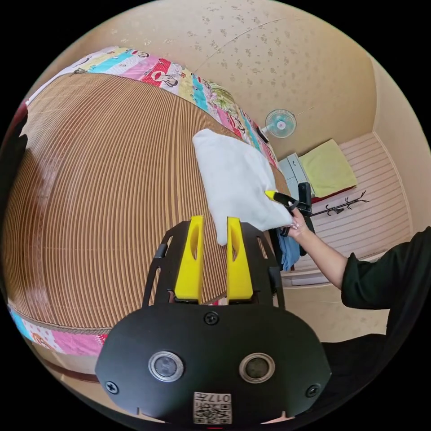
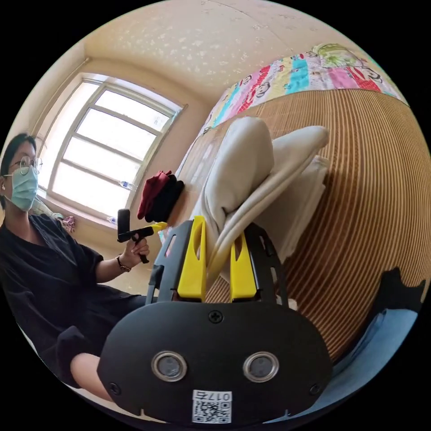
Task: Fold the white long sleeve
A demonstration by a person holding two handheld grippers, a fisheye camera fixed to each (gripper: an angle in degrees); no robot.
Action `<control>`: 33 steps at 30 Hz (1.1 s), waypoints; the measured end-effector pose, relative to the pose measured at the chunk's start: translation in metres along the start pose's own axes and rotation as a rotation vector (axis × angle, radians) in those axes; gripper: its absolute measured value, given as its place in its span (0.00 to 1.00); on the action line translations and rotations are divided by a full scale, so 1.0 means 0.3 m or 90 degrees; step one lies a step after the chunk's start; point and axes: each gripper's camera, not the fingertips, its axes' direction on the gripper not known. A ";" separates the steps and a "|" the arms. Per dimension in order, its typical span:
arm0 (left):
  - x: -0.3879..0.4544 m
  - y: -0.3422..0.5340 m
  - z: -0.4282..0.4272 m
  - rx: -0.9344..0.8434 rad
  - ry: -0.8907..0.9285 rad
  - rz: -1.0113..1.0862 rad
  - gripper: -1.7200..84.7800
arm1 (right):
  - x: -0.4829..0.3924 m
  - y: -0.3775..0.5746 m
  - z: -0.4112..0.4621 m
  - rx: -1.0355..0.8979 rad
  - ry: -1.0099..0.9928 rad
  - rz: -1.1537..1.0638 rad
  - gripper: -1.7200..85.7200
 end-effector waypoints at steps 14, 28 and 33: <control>-0.088 -0.346 0.347 -0.028 0.130 -0.096 0.23 | 0.346 0.186 -0.300 0.123 -0.066 0.185 0.27; -0.172 -0.384 0.521 -0.105 0.238 -0.156 0.18 | 0.338 0.140 -0.107 -0.009 -0.145 0.239 0.21; -0.109 -0.297 0.231 -0.057 0.238 -0.140 0.18 | 0.079 0.179 -0.029 -0.006 -0.206 0.236 0.19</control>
